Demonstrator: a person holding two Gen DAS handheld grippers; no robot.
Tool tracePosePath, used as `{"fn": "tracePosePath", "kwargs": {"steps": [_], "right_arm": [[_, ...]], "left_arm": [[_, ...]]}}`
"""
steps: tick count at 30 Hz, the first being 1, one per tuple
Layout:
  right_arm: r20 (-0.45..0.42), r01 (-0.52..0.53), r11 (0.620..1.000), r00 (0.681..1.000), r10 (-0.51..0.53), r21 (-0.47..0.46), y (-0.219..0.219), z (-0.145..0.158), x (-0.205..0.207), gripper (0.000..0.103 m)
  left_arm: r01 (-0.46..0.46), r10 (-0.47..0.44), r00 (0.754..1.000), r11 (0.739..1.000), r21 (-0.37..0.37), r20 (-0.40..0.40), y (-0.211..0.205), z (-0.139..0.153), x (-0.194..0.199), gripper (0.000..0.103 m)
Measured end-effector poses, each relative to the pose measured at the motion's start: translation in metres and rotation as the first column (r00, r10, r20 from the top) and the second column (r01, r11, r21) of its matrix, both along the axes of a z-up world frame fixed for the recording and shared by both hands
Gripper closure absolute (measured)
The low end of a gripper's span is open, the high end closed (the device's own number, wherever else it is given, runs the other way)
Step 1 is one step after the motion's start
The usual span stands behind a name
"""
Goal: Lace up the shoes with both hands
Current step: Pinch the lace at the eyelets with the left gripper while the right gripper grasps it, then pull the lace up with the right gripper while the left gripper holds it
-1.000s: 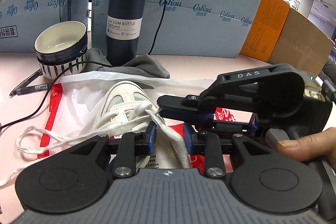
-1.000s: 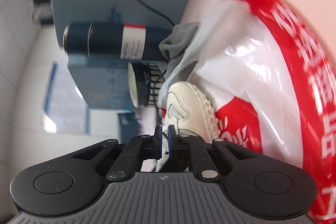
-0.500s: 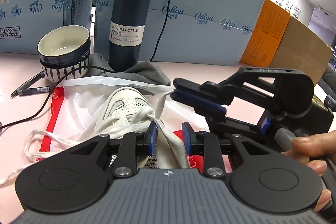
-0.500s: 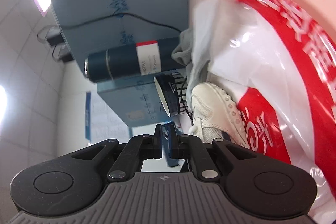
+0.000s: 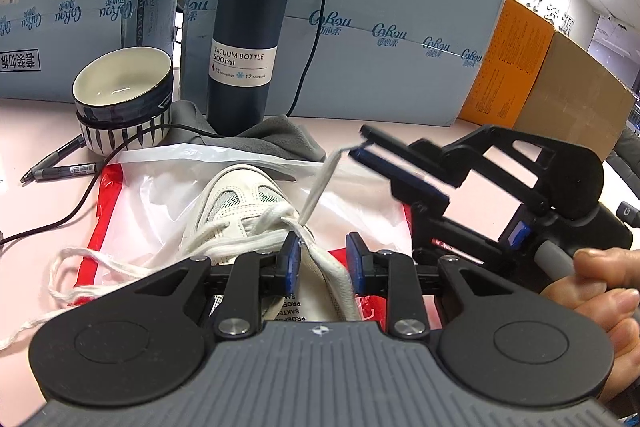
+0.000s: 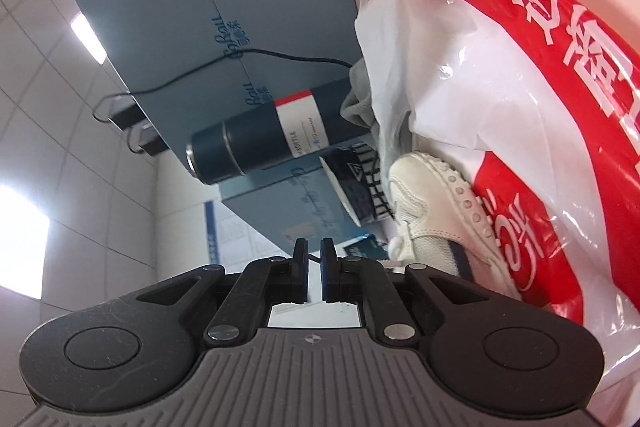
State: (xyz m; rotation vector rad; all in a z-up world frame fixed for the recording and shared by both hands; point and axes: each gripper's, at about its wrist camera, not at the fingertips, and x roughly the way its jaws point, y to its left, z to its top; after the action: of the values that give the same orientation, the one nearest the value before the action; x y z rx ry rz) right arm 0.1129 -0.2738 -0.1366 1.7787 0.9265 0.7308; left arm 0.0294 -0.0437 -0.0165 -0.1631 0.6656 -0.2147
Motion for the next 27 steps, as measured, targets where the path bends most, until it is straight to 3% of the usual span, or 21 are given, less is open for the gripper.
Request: {"fn": "tracePosePath", "kwargs": {"steps": [7, 27], "right_arm": [[0.004, 0.045, 0.991, 0.999, -0.046, 0.128, -0.001, 0.004, -0.001, 0.097], [0.059, 0.115, 0.937, 0.988, -0.142, 0.329, -0.017, 0.039, -0.008, 0.097]], "left_arm": [[-0.001, 0.001, 1.000, 1.000, 0.003, -0.003, -0.001, 0.000, 0.001, 0.080], [-0.009, 0.009, 1.000, 1.000, 0.011, 0.007, -0.004, -0.002, 0.000, 0.081]]}}
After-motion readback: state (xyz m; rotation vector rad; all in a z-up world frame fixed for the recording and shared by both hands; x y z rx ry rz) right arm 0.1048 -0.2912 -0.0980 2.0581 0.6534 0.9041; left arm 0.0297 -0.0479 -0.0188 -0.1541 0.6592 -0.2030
